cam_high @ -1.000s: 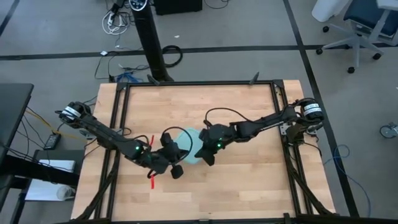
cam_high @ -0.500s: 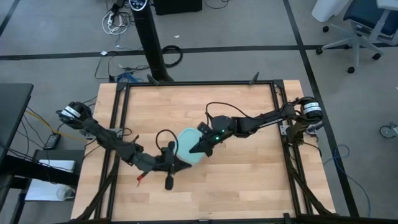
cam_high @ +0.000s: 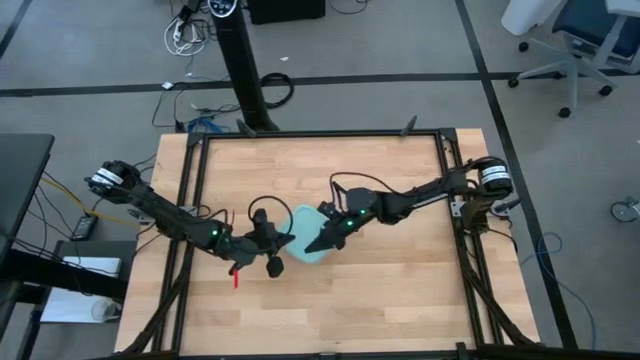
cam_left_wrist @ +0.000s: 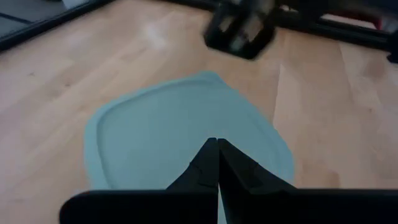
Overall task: Roll bandage
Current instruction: Close the transparent tupperware
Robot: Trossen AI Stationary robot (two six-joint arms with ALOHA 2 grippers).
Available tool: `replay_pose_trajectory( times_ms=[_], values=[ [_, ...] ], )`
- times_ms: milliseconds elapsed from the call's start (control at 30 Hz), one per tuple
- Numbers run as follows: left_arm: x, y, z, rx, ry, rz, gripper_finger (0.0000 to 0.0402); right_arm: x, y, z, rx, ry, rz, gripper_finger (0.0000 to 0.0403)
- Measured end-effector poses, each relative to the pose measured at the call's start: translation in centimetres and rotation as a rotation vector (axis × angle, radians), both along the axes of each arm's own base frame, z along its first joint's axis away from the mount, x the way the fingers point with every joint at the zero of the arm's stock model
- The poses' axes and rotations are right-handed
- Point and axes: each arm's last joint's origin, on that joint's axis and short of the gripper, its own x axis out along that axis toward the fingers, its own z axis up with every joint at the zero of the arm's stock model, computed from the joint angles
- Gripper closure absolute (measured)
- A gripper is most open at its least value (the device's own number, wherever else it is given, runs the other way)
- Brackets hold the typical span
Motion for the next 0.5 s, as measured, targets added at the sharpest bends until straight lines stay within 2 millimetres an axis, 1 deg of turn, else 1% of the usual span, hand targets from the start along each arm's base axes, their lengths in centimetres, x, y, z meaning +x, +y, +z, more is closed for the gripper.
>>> replay_pose_trajectory(
  times_ms=[67,167,233,333,400,467,500],
  values=[
    [0.0,0.1,0.1,0.012,-0.013,0.026,0.0396,-0.3,-0.1,-0.9,0.044,-0.025,0.002,0.0401],
    [-0.2,0.2,0.5,0.041,-0.01,0.017,0.0396,-0.5,-0.6,-2.4,0.092,-0.053,-0.019,0.0401],
    [-0.5,0.3,0.9,0.049,-0.015,0.017,0.0396,-0.6,-0.6,-2.7,0.11,-0.09,-0.021,0.0401],
    [-1.0,0.6,1.5,0.053,-0.013,0.029,0.0396,-0.5,-0.5,-3.0,0.115,-0.089,-0.018,0.0401],
    [-1.2,0.9,1.5,0.042,0.004,0.045,0.0396,-0.5,-0.5,-3.1,0.118,-0.082,-0.025,0.0401],
    [-1.5,1.0,1.2,0.033,0.038,0.063,0.0396,-0.5,-0.5,-2.4,0.137,-0.142,-0.013,0.0401],
    [-1.5,1.0,1.0,0.03,0.048,0.067,0.0396,-0.6,-0.5,-1.7,0.151,-0.208,0.005,0.0401]
  ],
)
